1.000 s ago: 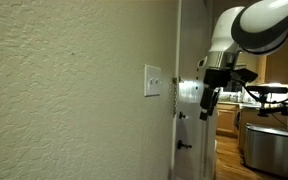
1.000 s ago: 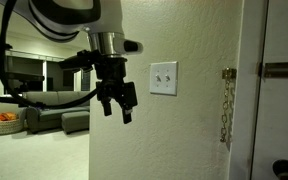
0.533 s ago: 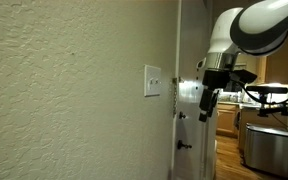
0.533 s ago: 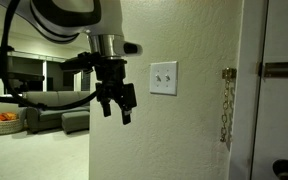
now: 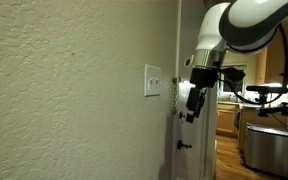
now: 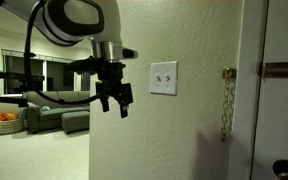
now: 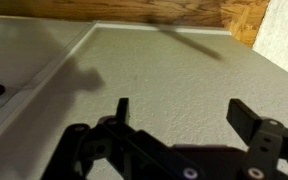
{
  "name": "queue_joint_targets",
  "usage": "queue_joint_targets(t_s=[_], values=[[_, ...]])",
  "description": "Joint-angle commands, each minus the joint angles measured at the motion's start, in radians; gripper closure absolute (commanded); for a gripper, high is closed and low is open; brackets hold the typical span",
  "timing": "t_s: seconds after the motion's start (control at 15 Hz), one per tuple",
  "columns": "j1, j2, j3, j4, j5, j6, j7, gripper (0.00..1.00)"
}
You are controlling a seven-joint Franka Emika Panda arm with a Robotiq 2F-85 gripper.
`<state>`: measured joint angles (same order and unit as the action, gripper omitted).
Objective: Turn off the light switch on the left
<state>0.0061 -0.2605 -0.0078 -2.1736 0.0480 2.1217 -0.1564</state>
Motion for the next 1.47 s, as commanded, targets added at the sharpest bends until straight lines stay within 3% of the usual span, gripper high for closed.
queue_joint_targets(t_s=[0.0,0.07,0.8,1.07,1.33,1.4], values=[[0.009,0.046,0.005,0.08,0.017,0.021,0.046,0.03],[0.007,0.055,0.006,0.104,0.017,0.03,0.066,0.21],[-0.007,0.128,0.011,0.277,-0.02,0.161,0.207,0.9],[-0.013,0.126,0.006,0.305,-0.024,0.194,0.214,1.0],[-0.017,0.131,0.001,0.331,-0.024,0.223,0.21,0.85],[-0.016,0.137,0.001,0.338,-0.021,0.234,0.207,0.85]])
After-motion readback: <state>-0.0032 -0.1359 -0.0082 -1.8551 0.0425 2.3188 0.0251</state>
